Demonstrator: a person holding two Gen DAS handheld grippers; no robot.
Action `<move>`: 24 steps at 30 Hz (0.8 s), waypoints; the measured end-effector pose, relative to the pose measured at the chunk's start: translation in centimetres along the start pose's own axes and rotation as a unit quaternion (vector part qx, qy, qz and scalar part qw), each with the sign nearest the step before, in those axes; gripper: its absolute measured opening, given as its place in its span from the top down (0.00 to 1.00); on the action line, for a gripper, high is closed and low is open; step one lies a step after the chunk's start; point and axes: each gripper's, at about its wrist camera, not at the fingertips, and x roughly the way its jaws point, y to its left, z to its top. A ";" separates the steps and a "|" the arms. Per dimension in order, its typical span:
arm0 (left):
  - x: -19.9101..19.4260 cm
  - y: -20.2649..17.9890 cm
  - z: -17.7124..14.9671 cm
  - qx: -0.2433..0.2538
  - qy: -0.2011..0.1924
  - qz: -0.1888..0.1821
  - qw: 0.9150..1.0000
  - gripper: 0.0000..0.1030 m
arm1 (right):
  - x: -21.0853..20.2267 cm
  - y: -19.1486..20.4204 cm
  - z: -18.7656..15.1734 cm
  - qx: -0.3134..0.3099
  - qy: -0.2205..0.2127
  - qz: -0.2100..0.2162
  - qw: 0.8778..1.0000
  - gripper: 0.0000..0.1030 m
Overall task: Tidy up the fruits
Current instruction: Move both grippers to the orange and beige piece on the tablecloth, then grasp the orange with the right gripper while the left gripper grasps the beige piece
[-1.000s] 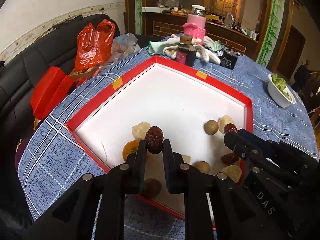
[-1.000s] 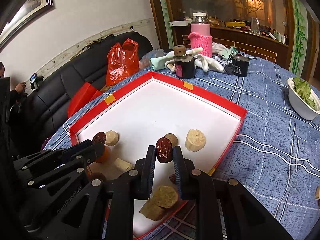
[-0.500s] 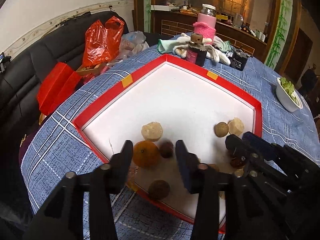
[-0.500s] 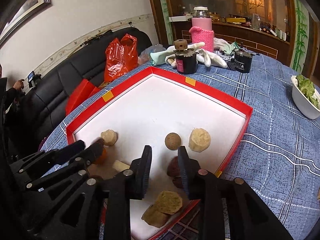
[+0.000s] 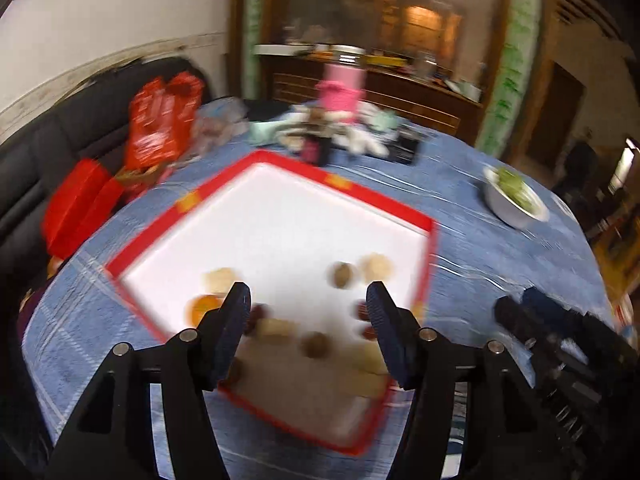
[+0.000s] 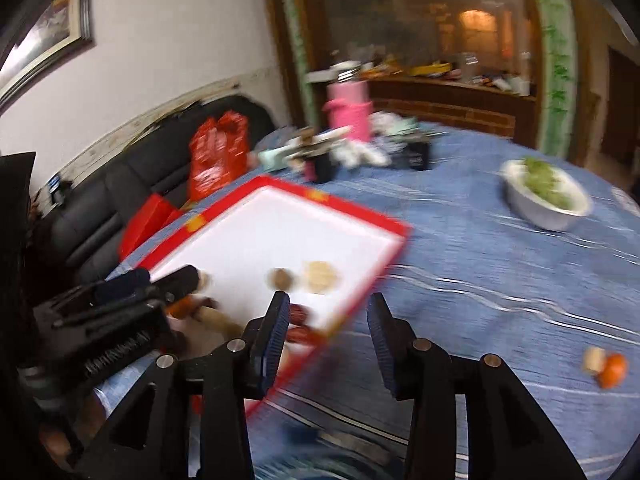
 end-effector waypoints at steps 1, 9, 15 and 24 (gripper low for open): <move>0.0 -1.0 -0.1 0.013 -0.001 -0.009 1.000 0.42 | -1.1 -1.6 -0.5 0.007 -0.007 -0.013 1.000 0.59; 1.1 -8.7 -1.2 0.091 0.016 -0.059 0.994 0.43 | -5.7 -16.5 -4.6 0.083 0.004 -0.130 0.988 0.58; 2.0 -12.2 -1.9 0.120 0.031 -0.078 0.989 0.43 | -4.0 -21.6 -6.0 0.082 0.047 -0.134 0.986 0.57; 3.8 -16.4 -2.6 0.152 0.055 -0.105 0.981 0.43 | -3.6 -24.5 -6.6 0.103 0.065 -0.117 0.986 0.62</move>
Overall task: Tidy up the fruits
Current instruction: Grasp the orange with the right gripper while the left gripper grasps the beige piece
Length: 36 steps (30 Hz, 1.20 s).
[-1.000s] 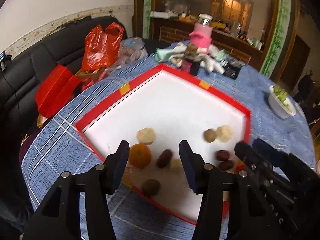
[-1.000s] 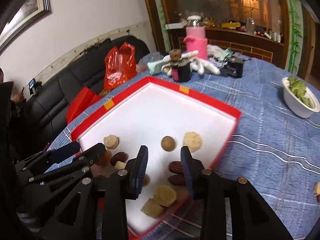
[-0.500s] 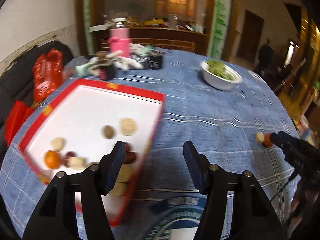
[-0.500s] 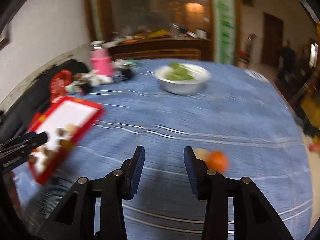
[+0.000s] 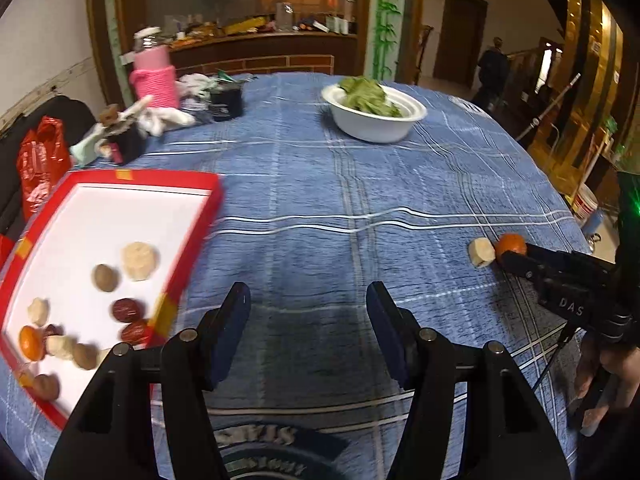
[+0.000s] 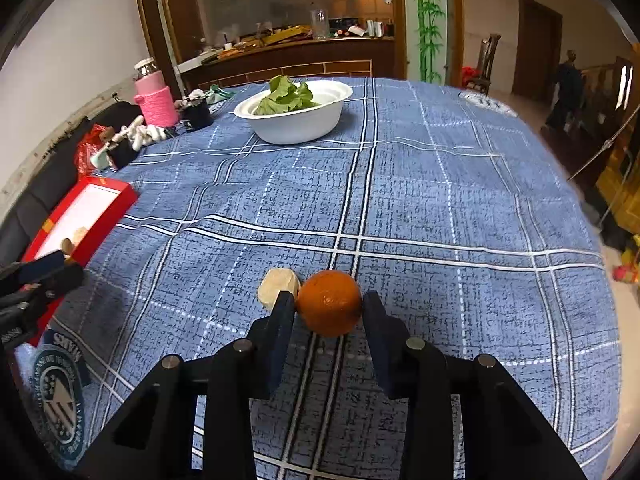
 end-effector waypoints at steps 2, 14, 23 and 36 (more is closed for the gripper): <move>0.4 -1.2 0.2 0.013 0.003 -0.010 1.000 0.43 | 0.5 -0.3 -0.1 0.000 0.004 -0.004 1.000 0.57; 3.9 -9.1 2.4 0.060 0.013 -0.067 0.996 0.43 | -1.5 -2.1 -0.3 0.018 -0.026 -0.008 0.999 0.64; 7.3 -13.3 2.3 0.086 0.029 -0.074 0.993 0.45 | -3.7 -4.3 0.3 0.045 -0.066 -0.016 0.997 0.65; 4.3 -9.6 2.0 0.055 0.012 -0.027 0.998 0.80 | -4.0 -3.1 0.3 0.034 -0.069 -0.014 0.997 0.65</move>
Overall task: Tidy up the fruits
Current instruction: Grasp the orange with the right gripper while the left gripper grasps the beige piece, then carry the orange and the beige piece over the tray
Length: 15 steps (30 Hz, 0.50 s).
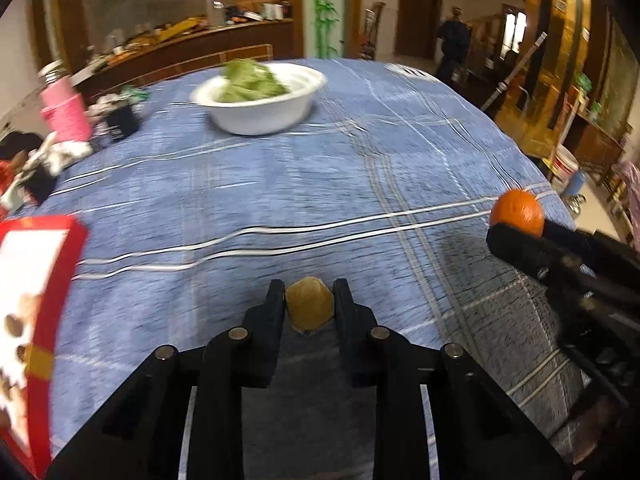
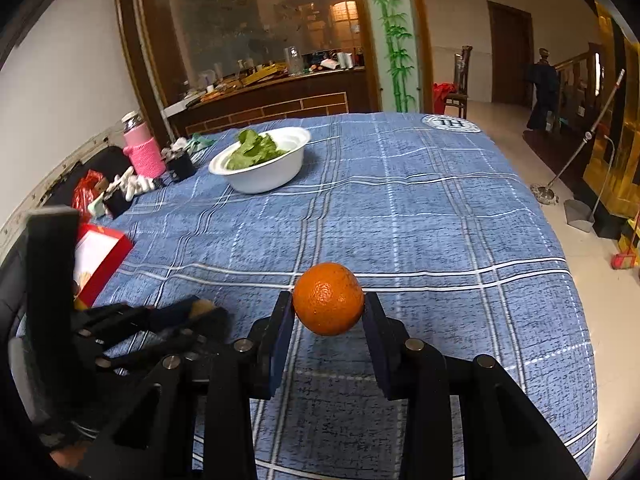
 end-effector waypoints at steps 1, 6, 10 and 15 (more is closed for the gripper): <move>-0.5 0.5 -0.1 -0.004 -0.002 0.003 1.000 0.80 | 0.1 0.6 -0.1 -0.007 0.004 0.002 1.000 0.65; -4.3 5.1 -1.8 -0.046 -0.017 0.035 0.998 0.79 | -0.1 4.9 -1.1 -0.034 0.015 0.024 0.999 0.65; -6.6 8.5 -3.3 -0.075 -0.022 0.062 0.995 0.79 | -0.4 9.0 -1.7 -0.056 0.016 0.047 0.997 0.65; -9.2 13.7 -5.6 -0.118 -0.026 0.095 0.988 0.79 | -0.9 15.8 -1.8 -0.094 0.013 0.084 0.992 0.65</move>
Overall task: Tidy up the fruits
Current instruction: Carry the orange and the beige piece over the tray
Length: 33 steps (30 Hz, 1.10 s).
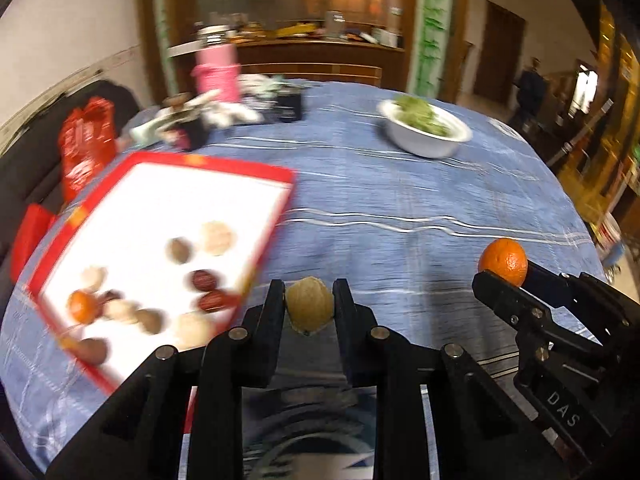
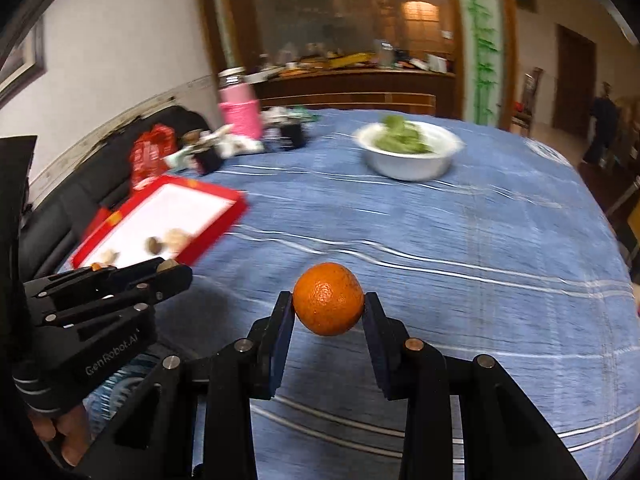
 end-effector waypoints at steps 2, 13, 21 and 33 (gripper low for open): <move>-0.1 2.0 -0.2 -0.014 0.002 0.011 1.000 0.79 | 0.3 2.2 0.4 -0.013 0.000 0.012 1.000 0.65; -0.8 11.1 -0.9 -0.079 -0.005 0.070 0.994 0.79 | 3.2 12.4 3.2 -0.067 0.002 0.065 0.996 0.66; -0.8 14.3 -1.2 -0.102 -0.004 0.091 0.991 0.79 | 4.9 16.7 4.5 -0.088 0.005 0.091 0.992 0.66; -0.6 15.8 -1.2 -0.111 0.001 0.099 0.989 0.79 | 6.9 18.9 4.5 -0.099 0.021 0.097 0.990 0.66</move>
